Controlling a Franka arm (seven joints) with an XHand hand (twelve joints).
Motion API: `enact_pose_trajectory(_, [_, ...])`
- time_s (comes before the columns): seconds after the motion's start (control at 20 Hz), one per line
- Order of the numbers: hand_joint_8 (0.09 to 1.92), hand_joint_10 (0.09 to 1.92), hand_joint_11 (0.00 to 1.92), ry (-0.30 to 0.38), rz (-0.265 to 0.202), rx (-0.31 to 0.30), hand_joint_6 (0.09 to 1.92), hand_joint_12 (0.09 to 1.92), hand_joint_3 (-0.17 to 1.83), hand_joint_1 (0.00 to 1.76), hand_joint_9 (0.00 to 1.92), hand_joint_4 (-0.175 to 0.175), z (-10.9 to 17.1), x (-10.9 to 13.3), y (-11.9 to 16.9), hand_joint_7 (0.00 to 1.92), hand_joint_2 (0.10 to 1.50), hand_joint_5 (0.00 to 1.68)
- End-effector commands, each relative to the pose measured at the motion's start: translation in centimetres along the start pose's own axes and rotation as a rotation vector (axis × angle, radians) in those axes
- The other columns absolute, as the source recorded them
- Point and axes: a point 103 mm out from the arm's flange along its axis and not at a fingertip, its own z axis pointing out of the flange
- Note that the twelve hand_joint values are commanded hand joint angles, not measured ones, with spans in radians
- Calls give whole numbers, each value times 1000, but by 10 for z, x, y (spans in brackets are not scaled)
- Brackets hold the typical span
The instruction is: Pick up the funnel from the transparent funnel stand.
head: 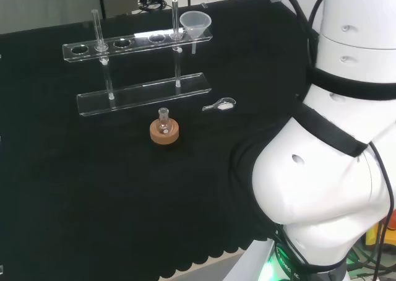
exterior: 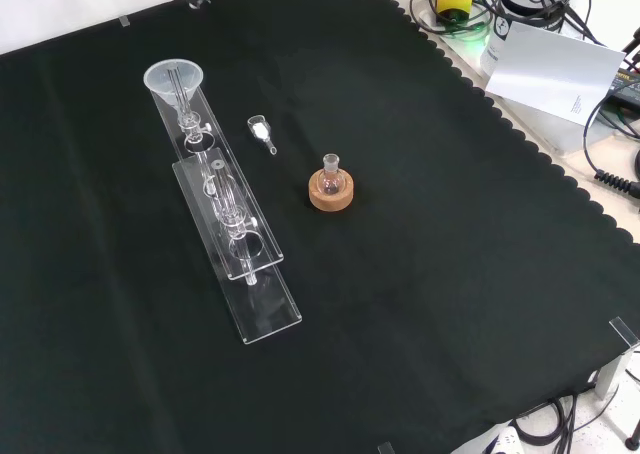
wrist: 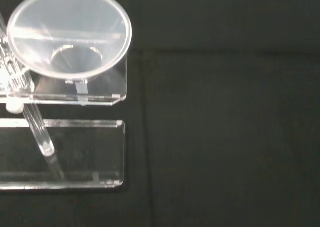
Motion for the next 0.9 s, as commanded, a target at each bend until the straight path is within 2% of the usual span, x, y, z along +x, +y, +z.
enact_pose_trajectory(0.05, [696,711,48,-26,-50,87,87,1430,463,704,331,-7,13,12,6,116,711,89])
enact_pose_trajectory(0.2, [700,710,61,-34,-58,110,87,1433,517,737,342,-9,18,15,10,114,676,101])
enact_pose_trajectory(0.35, [705,724,62,-43,-73,95,87,1436,568,747,327,-10,21,18,13,87,650,131])
enact_pose_trajectory(0.5, [702,724,64,-51,-92,123,87,1437,583,754,310,-12,25,21,16,68,643,153])
enact_pose_trajectory(0.75, [646,739,26,-69,-152,156,87,1448,611,757,206,-8,38,24,24,2,616,135])
enact_pose_trajectory(0.9, [629,750,12,-95,-169,181,87,1452,636,762,195,-6,43,29,28,0,583,108])
